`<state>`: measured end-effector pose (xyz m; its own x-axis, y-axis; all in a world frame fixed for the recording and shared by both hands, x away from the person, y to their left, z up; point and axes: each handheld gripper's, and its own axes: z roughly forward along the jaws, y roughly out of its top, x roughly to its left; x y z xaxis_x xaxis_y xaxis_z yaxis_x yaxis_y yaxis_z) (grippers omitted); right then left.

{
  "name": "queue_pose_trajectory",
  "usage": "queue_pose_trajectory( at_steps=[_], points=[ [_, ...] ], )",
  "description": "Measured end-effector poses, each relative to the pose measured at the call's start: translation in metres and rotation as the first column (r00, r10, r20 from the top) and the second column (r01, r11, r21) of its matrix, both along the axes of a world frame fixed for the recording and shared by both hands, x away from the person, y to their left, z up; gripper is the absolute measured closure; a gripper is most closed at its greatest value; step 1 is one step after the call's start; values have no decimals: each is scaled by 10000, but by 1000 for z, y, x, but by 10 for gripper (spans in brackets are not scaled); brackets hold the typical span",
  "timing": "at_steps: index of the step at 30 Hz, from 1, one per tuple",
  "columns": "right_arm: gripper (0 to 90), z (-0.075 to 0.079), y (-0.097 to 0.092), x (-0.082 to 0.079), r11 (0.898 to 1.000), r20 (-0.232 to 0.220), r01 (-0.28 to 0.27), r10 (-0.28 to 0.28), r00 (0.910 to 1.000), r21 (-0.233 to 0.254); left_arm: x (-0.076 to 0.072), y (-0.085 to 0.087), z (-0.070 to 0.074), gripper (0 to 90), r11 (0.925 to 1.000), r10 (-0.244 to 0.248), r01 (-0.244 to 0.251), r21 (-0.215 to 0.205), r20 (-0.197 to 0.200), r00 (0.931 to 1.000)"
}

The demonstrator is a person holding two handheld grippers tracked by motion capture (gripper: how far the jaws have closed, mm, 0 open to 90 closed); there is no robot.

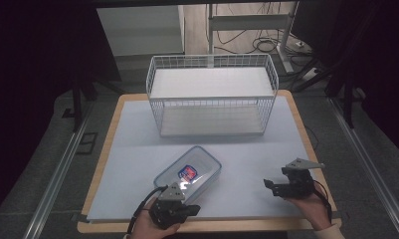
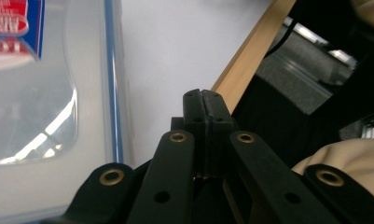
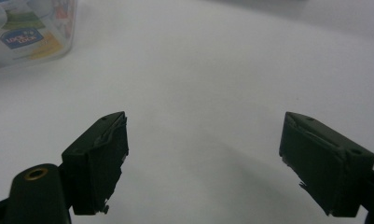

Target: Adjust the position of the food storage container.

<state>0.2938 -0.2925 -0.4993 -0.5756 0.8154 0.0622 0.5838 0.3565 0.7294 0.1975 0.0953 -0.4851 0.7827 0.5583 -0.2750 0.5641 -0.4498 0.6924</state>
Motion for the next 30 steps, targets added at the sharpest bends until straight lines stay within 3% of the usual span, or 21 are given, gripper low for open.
queue_pose_trajectory(
  at_steps=[13, 30],
  points=[
    [156, -1, -1, 0, 9999, 40, 38, -38, 10000, -118, 1, -6, -12, 900, 9957, 284, -281, 882, -22, 9996],
    [156, 0, 0, 0, 9999, 37, 27, -27, 10000, -97, 4, 4, -16, 900, 9952, 521, -503, 842, -197, 9984]
  ],
)
